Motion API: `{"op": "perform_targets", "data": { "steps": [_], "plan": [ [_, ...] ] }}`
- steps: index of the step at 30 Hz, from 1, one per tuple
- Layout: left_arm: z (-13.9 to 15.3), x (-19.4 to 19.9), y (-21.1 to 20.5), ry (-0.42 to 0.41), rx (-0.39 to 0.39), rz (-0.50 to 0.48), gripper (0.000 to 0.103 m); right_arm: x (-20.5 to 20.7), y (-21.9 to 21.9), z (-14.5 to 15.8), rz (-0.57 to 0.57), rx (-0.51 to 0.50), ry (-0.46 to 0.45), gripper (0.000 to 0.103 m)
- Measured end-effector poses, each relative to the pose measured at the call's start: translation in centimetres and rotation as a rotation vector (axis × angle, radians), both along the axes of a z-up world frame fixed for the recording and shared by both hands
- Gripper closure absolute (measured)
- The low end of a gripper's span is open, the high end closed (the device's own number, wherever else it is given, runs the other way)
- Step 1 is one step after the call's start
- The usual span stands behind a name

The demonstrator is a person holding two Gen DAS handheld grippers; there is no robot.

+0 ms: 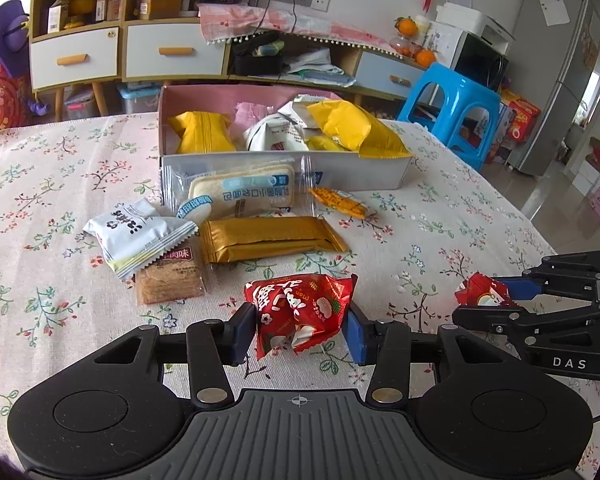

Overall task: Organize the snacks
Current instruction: 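Carry both red bags to the pink box and open the left tool inside it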

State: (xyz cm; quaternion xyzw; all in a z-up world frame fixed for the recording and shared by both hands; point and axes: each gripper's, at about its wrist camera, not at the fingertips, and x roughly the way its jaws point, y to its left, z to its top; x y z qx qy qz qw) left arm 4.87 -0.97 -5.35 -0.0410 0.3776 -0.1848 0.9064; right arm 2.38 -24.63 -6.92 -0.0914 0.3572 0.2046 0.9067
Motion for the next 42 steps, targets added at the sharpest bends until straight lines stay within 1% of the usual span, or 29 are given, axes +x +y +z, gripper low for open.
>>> {"op": "perform_targets", "data": {
  "steps": [13,20,28,34,42],
  "plan": [
    [1.3,0.3,0.7,-0.021,-0.023,0.022,0.059,1.2,-0.3,1.7,-0.040,0.065,-0.016,0.080],
    [2.1,0.7,1.5,-0.038,-0.037,0.045,0.059,2.2,1.3,3.3,-0.032,0.086,-0.044,0.080],
    [3.1,1.9,2.4,-0.074,-0.042,0.087,0.059,4.5,2.6,5.5,-0.046,0.149,-0.080,0.080],
    [4.8,3.9,3.0,-0.123,-0.039,0.100,0.059,7.6,2.6,6.3,-0.081,0.216,-0.051,0.080],
    [5.3,8.3,3.0,-0.134,-0.016,0.120,0.059,11.4,3.4,6.4,-0.122,0.266,-0.027,0.079]
  ]
}}
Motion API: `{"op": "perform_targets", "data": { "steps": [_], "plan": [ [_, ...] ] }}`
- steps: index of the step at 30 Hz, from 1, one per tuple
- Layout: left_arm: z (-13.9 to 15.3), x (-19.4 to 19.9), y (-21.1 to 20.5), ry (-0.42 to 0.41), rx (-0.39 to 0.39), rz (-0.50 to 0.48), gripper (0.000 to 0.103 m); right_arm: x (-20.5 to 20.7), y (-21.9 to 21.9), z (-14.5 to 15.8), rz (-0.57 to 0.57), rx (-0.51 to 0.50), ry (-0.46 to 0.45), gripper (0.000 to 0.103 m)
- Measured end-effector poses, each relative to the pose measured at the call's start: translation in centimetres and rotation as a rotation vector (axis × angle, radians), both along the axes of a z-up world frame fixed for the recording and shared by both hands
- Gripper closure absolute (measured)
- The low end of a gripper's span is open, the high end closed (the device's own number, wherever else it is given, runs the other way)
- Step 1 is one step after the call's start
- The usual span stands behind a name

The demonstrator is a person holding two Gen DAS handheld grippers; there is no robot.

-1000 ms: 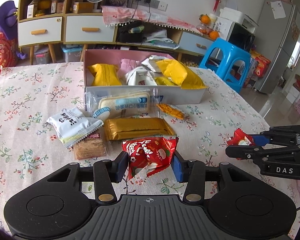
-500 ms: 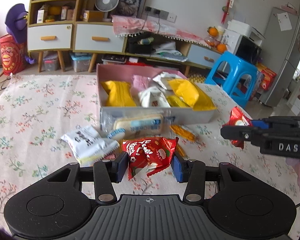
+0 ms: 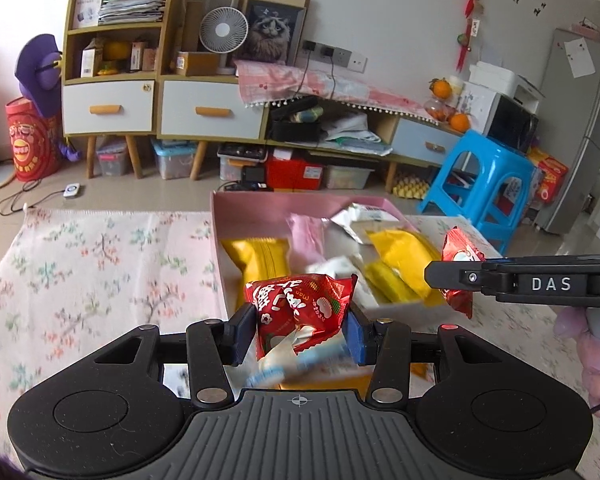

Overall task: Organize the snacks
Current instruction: 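Carry both red bags to the pink box and open the left tool inside it, then lower the red-white bag into the box and open the right tool while the left tool withdraws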

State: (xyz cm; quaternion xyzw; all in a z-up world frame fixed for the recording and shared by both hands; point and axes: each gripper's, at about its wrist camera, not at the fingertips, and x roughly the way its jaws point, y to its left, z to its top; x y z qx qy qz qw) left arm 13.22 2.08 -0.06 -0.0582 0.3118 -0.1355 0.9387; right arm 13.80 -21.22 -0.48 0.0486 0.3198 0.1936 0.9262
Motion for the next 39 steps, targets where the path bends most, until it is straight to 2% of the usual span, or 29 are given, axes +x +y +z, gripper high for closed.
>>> {"op": "perform_targets", "data": {
  "steps": [8,13,20,25,28,32,39],
  "plan": [
    [-0.3,5.5,-0.5,-0.018,0.029,0.022,0.059,4.3,0.7,0.5,-0.017,0.000,-0.006,0.081],
    [-1.1,8.7,-0.5,-0.012,0.016,0.043,0.059,6.8,0.5,-0.1,-0.045,-0.017,0.013,0.085],
    [-2.3,11.8,-1.6,0.003,0.072,0.038,0.058,7.8,-0.3,-1.4,-0.048,-0.050,0.029,0.084],
    [-2.9,12.6,-2.2,-0.009,0.108,0.039,0.056,7.9,-0.8,-1.9,-0.032,-0.029,0.046,0.082],
    [-2.9,12.7,-2.2,-0.016,0.108,0.050,0.044,7.6,-1.1,-2.0,-0.016,-0.015,0.051,0.081],
    [-2.8,12.2,-2.0,-0.020,0.099,0.050,0.034,7.1,-1.0,-1.9,0.003,-0.011,0.057,0.072],
    [-2.3,10.1,-1.5,-0.025,0.086,0.045,0.028,5.1,-0.3,-1.2,0.066,-0.022,0.058,0.056]
  ]
}}
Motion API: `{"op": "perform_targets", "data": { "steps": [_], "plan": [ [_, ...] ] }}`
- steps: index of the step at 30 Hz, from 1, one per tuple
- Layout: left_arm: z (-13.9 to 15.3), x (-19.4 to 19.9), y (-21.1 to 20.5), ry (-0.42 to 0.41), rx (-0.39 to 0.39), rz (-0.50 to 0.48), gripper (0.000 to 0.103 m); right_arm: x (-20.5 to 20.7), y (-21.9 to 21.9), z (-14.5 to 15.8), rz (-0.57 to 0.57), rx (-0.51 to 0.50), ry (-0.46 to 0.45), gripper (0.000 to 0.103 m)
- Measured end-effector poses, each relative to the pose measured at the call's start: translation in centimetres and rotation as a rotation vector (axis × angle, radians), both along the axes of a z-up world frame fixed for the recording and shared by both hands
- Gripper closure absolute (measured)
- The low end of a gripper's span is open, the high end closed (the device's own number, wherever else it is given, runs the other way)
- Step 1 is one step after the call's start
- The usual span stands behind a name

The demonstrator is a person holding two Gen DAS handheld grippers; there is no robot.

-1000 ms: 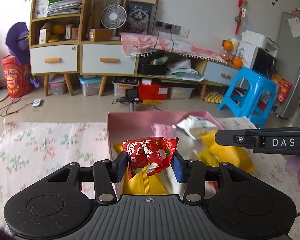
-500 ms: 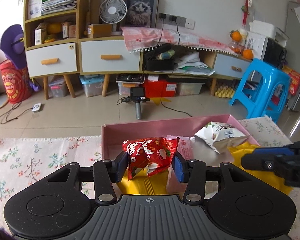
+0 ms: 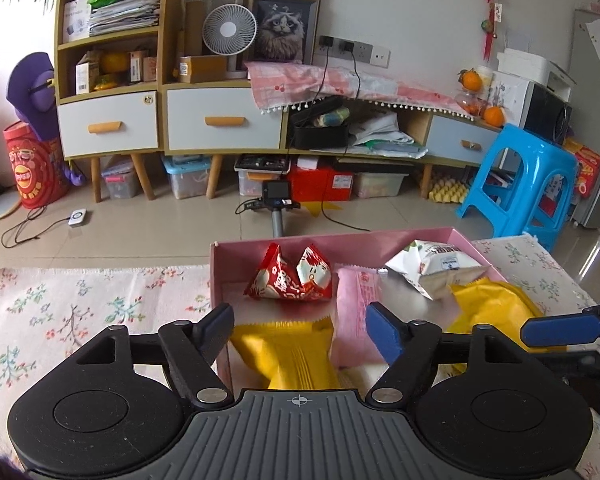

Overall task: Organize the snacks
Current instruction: 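Lower the red-white bag into the box and open the right tool while the left tool withdraws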

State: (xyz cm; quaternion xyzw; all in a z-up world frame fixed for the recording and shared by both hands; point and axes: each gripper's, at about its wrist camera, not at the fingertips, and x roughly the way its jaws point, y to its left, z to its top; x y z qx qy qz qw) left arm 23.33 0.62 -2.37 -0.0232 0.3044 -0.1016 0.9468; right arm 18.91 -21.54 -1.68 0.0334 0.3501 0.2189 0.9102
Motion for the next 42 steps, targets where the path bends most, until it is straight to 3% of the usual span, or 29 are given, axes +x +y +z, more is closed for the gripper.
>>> {"op": "perform_targets", "data": {
  "steps": [12,21,28,29,31,32,33,37,42],
  "plan": [
    [0.5,-4.5,2.2,0.005,-0.005,0.026,0.021,-3.2,0.7,-0.6,0.042,-0.006,0.021,0.036],
    [-0.4,-7.2,4.0,0.018,0.025,0.057,0.015,-4.5,2.3,-2.7,0.164,-0.057,0.074,0.031],
    [-1.1,-7.6,4.7,0.055,-0.042,0.088,0.015,-4.5,3.5,-4.5,0.187,-0.111,0.088,0.033],
    [-1.2,-7.7,4.6,0.053,-0.037,0.086,0.015,-4.4,3.6,-4.5,0.176,-0.109,0.083,0.036],
    [-1.3,-7.8,4.4,0.051,-0.027,0.081,0.015,-4.4,3.4,-4.6,0.160,-0.105,0.072,0.054],
    [-1.3,-7.9,4.4,0.051,-0.025,0.079,0.015,-4.3,3.3,-4.6,0.160,-0.104,0.073,0.069],
    [-1.3,-7.9,4.4,0.052,-0.024,0.078,0.015,-4.3,3.2,-4.6,0.162,-0.108,0.076,0.075],
    [-1.5,-7.9,4.7,0.054,-0.025,0.086,0.015,-4.7,3.0,-4.3,0.193,-0.111,0.054,0.079],
    [-1.6,-7.7,5.2,0.066,-0.045,0.106,0.015,-5.0,2.8,-1.5,0.234,-0.020,0.014,0.084]
  ]
}}
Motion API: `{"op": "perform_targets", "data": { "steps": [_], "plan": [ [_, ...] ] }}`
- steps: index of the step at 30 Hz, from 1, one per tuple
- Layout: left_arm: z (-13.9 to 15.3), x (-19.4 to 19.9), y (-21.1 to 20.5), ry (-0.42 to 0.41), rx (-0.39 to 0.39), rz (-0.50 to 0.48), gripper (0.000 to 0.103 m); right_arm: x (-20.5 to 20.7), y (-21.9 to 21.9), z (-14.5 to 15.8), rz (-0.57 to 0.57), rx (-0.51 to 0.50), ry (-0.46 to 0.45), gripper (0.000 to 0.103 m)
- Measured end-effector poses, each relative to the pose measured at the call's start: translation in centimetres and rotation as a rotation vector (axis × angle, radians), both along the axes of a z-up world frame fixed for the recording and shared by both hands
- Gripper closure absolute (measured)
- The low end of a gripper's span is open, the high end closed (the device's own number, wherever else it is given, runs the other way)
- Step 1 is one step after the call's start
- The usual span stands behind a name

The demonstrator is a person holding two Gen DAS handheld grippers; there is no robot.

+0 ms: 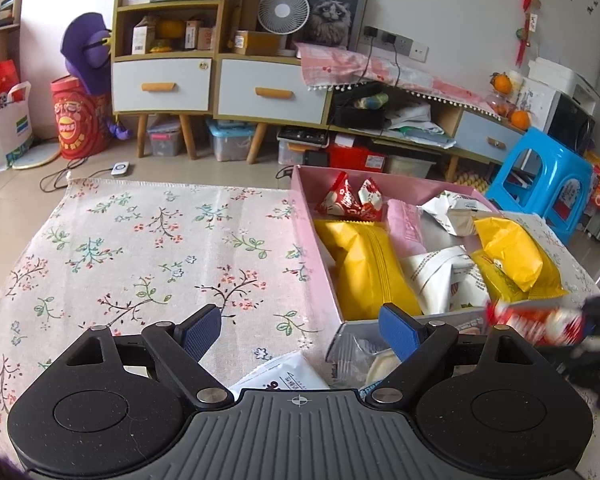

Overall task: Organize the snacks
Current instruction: 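Lower the red-white bag into the box and open the right tool while the left tool withdraws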

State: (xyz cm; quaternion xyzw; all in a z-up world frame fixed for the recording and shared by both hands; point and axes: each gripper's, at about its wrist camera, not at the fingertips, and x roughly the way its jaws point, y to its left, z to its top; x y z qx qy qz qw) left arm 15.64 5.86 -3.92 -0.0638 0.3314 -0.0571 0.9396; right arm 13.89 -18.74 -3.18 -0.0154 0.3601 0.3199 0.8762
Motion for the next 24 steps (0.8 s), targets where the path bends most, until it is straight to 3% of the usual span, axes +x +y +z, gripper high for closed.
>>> {"op": "perform_targets", "data": {
  "steps": [6,13,17,21,24],
  "plan": [
    [0.2,0.1,0.5,-0.003,-0.013,0.015,0.015,1.8,-0.5,2.3,-0.094,0.059,-0.069,0.083],
    [0.0,0.1,-0.1,0.001,-0.002,0.000,0.015,5.8,-1.6,1.9,-0.300,0.058,-0.085,0.081],
    [0.1,-0.2,-0.4,0.000,0.011,-0.018,0.015,6.0,-2.0,1.5,-0.360,0.042,-0.078,0.070],
    [0.5,-0.4,-0.6,0.012,0.009,-0.038,0.015,4.4,-2.8,1.9,-0.342,0.061,-0.082,0.046],
    [1.2,-0.9,-0.8,0.016,-0.002,-0.056,0.015,3.0,-3.0,2.3,-0.326,0.035,-0.084,0.044]
  ]
}}
